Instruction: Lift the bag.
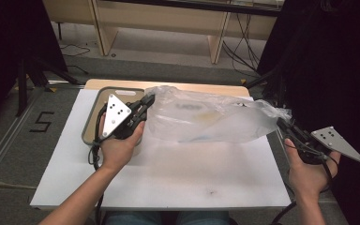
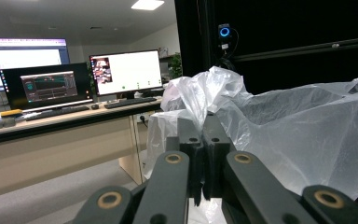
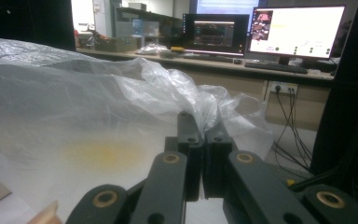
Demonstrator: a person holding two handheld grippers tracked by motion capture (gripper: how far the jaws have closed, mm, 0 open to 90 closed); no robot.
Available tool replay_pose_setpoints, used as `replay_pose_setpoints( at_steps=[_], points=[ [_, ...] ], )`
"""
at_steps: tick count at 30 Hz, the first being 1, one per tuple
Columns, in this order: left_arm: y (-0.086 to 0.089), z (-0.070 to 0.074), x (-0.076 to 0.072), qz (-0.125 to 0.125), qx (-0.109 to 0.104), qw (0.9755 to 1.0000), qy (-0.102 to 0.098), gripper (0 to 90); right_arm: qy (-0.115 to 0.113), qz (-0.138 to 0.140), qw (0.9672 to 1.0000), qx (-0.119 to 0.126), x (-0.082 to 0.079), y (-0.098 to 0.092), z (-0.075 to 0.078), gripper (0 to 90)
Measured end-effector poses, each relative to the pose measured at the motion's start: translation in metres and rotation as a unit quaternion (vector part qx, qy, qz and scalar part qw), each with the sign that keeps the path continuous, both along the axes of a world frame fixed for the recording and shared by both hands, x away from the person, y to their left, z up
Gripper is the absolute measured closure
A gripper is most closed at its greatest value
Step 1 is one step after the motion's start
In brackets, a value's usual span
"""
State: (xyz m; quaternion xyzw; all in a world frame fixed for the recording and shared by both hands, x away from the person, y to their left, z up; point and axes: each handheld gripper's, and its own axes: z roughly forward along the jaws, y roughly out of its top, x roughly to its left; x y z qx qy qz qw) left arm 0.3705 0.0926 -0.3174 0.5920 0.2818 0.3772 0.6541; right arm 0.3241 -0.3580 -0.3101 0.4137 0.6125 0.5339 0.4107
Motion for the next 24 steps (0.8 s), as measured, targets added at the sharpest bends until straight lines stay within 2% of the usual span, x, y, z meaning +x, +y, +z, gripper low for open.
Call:
replay_pose_setpoints(
  at_steps=[12,24],
  points=[
    [-0.0014,0.0078,-0.0051,-0.006,-0.004,0.9999,-0.012,88.5,-0.011,-0.002,0.9999,0.003,-0.0036,-0.0007,0.0058,88.5],
    [0.0001,0.0072,-0.0013,0.000,-0.006,0.9999,-0.009,88.5,-0.013,-0.003,0.9999,0.005,-0.0024,-0.0013,0.0075,88.5]
  ],
)
